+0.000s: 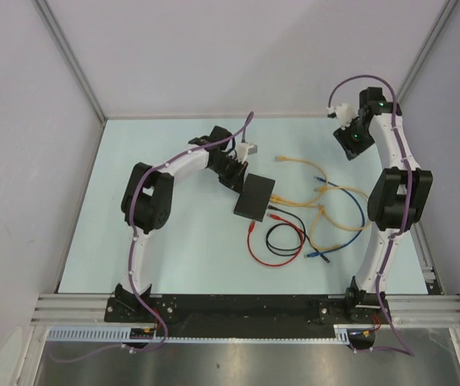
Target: Pull the plug from the switch port
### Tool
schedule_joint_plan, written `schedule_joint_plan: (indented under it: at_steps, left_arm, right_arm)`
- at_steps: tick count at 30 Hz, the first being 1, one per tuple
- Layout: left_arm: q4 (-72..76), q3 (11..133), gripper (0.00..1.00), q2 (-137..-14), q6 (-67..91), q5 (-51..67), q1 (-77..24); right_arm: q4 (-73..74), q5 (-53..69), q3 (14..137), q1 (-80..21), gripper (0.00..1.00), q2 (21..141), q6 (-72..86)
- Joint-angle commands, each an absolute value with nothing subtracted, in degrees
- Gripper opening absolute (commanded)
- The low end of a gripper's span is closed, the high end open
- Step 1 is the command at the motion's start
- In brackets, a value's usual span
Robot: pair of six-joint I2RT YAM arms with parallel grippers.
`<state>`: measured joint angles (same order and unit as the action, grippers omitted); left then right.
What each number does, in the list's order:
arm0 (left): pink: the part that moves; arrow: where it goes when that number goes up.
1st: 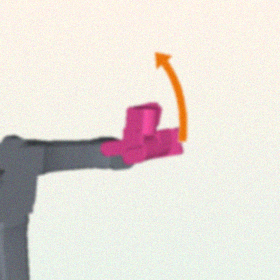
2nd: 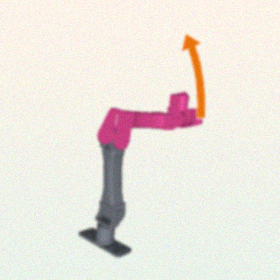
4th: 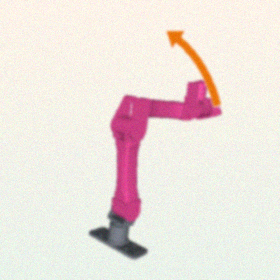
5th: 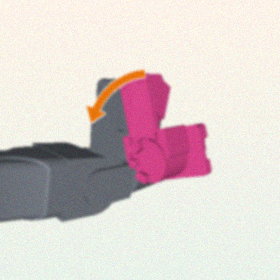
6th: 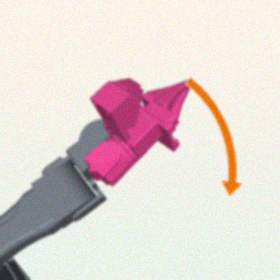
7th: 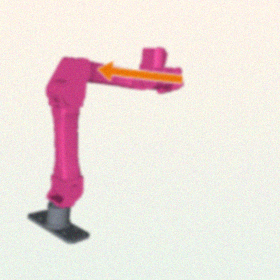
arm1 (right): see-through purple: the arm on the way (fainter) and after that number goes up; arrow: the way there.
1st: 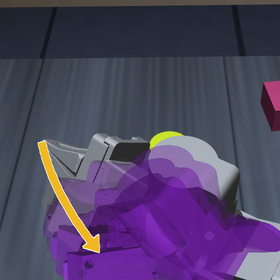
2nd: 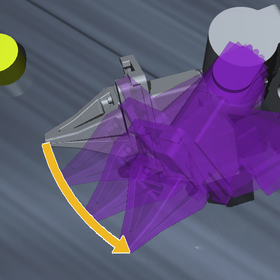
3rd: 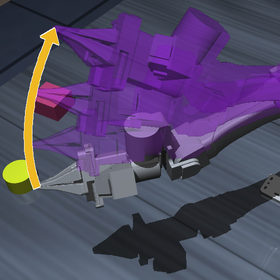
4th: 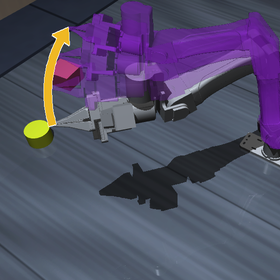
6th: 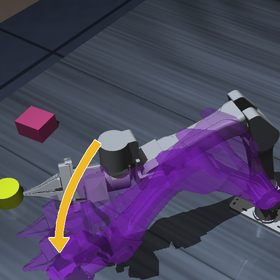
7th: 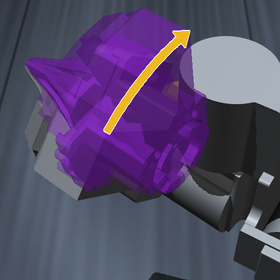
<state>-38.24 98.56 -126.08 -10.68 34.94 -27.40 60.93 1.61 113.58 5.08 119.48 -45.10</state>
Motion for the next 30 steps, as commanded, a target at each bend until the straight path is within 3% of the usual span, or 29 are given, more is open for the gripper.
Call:
schedule_joint_plan:
  at_steps: [1, 7, 13, 19, 22, 30]
  left_arm:
    - [-39.0, 98.8, 0.07, -122.0, -12.7, 33.8, -27.2]
    - [-39.0, 97.2, 0.08, -121.0, -13.4, 32.8, -27.2]
    - [-39.0, 96.1, 0.1, -120.1, -13.6, 32.4, -27.2]
    - [-38.8, 95.5, 0.11, -120.4, -12.7, 33.2, -27.2]
    - [-38.7, 95.3, 0.11, -120.5, -12.3, 33.2, -27.2]
    - [-39.7, 92.2, 0.12, -117.8, -15.5, 29.7, -29.4]
  right_arm:
    - [68.3, 20.8, 113.0, -4.7, 0.43, 115.5, -41.8]
    - [72.5, 28.3, 96.5, -18.5, 0.37, 108.6, -48.4]
    - [74.3, 29.7, 77.5, -21.4, 0.47, 95.9, -71.6]
    - [75.1, 30.8, 68.0, -23.7, 0.53, 86.1, -87.7]
    - [68.1, 31.6, 63.4, -28.4, 0.54, 81.6, -88.4]
    - [59.1, 35.2, 57.1, -30.8, 0.54, 84.0, -97.8]
